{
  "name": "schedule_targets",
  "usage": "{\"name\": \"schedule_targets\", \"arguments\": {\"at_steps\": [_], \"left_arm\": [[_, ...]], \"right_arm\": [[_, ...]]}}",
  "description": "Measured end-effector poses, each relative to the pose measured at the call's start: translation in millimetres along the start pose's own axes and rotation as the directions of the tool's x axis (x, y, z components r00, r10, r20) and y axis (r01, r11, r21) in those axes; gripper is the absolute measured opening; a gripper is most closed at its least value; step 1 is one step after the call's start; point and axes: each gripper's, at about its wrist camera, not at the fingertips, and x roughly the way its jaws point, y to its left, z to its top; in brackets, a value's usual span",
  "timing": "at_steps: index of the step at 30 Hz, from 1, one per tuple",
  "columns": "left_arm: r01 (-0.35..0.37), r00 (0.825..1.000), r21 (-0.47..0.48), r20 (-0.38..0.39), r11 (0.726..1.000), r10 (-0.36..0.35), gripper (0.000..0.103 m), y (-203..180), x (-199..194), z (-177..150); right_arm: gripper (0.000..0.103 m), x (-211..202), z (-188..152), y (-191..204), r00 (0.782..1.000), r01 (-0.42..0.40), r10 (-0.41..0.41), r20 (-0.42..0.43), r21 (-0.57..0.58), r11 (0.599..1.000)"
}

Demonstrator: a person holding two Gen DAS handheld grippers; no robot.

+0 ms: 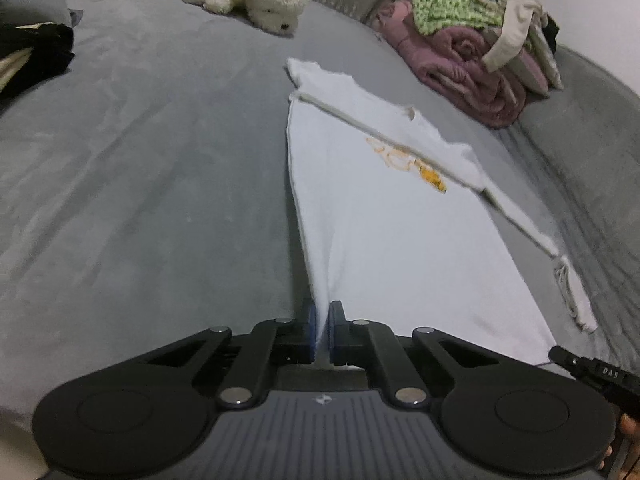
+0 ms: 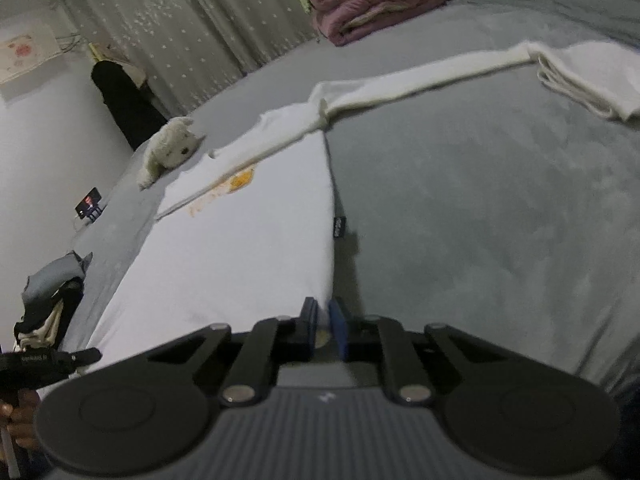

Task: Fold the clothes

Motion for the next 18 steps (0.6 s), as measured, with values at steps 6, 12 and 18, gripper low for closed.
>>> {"name": "schedule_targets", "arguments": {"at_steps": [6,12,18], "left_arm": [[0.017,0.999,-0.013,0.031,1.000,-0.017,0.004,5.5,-16.1,-0.9],[0.006,1.000,0.018,0.029,1.000,-0.006,0.004,4.7,-20.0,-2.9],[-0.103,0.995,0.127,0.013,0.987,0.102,0.004,-6.1,-8.0,-3.1]], "right_arm": [[0.009,-16.6,4.5,8.1,1.000,-0.023,0.023,-0.006,0.010,1.000],[0.009,-32.3,7.1,10.6,0.999,-0.045,0.045,-0.008,0.009,0.999],[0.009,-7.3,-1.5,10.1,0.996,0.038,-0.041,-0.079,-0.046,0.998]]}}
